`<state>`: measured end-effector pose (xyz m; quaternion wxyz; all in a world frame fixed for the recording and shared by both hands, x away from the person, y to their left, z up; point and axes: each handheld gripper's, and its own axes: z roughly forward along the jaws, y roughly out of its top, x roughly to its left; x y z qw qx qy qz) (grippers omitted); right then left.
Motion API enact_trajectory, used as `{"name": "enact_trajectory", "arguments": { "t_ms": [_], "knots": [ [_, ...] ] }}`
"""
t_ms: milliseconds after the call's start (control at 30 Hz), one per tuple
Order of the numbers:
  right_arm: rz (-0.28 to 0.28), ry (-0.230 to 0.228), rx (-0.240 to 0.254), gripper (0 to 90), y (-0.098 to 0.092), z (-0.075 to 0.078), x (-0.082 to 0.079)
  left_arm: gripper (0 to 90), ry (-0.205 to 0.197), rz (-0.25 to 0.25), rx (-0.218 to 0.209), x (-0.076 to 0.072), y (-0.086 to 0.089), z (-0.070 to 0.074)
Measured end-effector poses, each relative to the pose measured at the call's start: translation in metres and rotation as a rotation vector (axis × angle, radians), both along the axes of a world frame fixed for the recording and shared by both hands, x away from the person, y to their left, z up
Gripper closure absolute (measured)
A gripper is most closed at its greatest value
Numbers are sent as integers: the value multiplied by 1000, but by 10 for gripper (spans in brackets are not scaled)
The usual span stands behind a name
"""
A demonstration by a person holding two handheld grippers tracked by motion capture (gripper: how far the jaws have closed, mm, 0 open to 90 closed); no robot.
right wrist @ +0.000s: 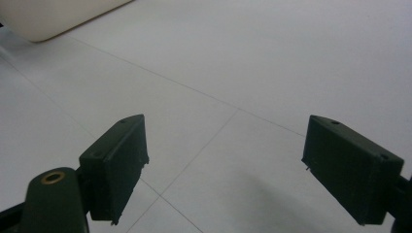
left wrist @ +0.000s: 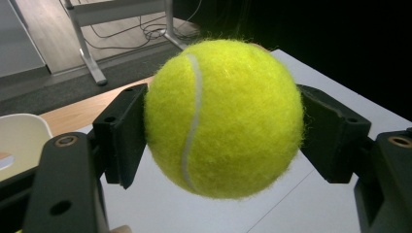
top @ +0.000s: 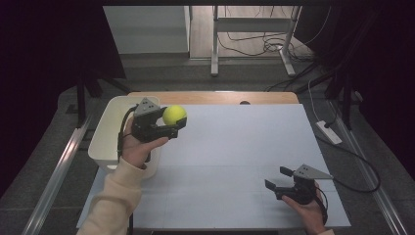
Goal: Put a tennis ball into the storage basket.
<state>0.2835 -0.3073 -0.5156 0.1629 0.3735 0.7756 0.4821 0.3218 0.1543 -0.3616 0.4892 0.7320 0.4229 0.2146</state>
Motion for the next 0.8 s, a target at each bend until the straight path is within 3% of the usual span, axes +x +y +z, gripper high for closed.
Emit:
{"name": "enact_trajectory", "arguments": {
  "t_ms": [800],
  "knots": [
    [0, 1, -6, 163, 1, -1, 0, 265, -23, 27, -8, -11, 17, 7]
  ]
}}
